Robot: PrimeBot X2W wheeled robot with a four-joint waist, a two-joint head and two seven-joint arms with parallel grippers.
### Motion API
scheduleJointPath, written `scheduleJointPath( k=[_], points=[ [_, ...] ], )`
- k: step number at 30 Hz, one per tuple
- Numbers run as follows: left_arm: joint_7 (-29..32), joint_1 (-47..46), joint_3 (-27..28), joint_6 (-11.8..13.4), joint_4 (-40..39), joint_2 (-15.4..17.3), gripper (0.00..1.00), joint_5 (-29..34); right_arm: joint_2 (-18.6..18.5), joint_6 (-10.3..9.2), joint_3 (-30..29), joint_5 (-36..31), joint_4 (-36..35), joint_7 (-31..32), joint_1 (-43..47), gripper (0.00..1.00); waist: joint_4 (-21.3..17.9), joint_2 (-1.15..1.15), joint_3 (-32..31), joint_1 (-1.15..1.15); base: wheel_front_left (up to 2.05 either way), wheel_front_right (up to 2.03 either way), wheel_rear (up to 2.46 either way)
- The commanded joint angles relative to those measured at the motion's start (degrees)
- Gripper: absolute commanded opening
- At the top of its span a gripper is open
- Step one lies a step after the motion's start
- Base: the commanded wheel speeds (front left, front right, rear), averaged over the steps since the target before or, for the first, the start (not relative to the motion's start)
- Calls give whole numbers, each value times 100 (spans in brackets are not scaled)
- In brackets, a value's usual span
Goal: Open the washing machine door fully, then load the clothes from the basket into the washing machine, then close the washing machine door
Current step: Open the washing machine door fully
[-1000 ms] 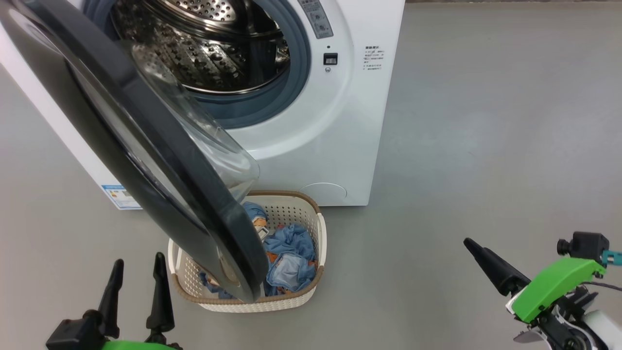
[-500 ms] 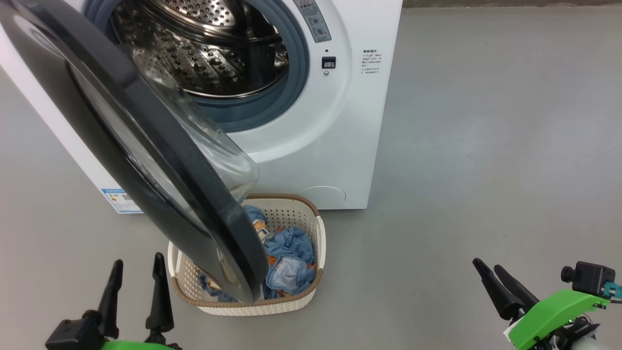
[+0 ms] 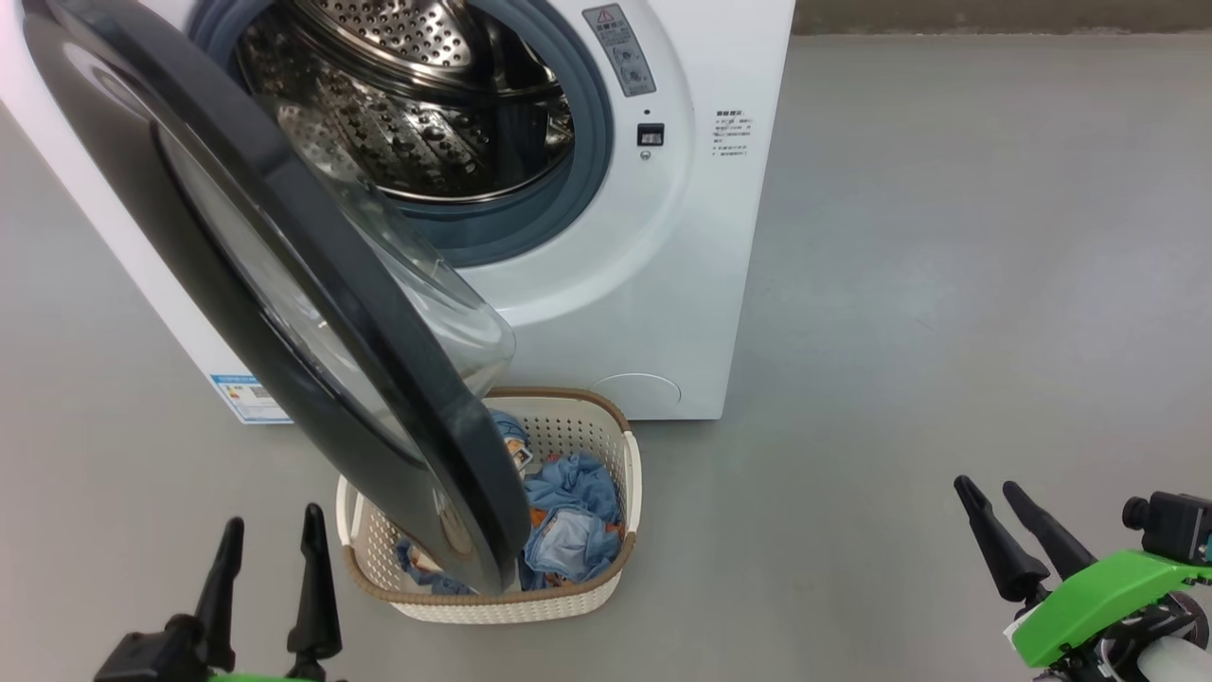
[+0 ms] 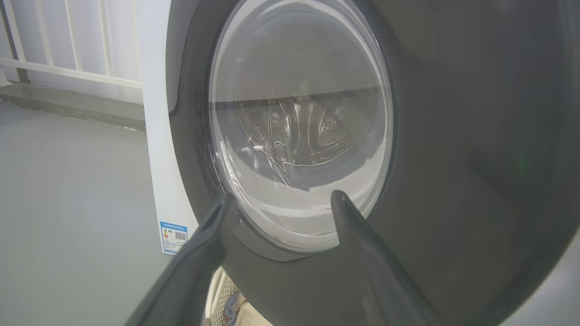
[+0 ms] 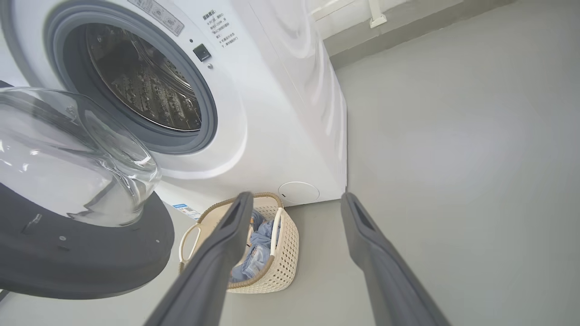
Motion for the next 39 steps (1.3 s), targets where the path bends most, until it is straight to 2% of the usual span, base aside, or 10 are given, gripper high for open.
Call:
scheduleJointPath(
  k=[1,16,22,26,38,39],
  points=[
    [-36,19,167,-19,-94,74,100,40,-49,33,-111,-310,-135,-76,146,100,1,0,-12,0,0,0,0],
    [-36,58,173,-19,-95,74,100,48,609,33,-1724,-2390,-605,-77,995,100,-25,0,-47,0,0,0,0],
    [-36,63,177,-21,-103,74,100,50,834,33,-2094,-3089,-823,-77,1311,100,-25,0,-33,0,0,0,0],
    [-36,49,179,-22,-109,74,100,42,986,33,-2273,-3277,-884,-77,1461,100,-29,0,0,0,0,0,0],
    [-36,-52,213,-25,-151,74,100,27,1125,33,-2407,-3393,-894,-77,1516,100,-36,0,32,0,0,0,0],
    [-36,-75,230,-26,-202,74,82,12,1132,33,-2414,-3398,-894,-77,1518,100,-33,0,27,0,0,0,0]
  ],
)
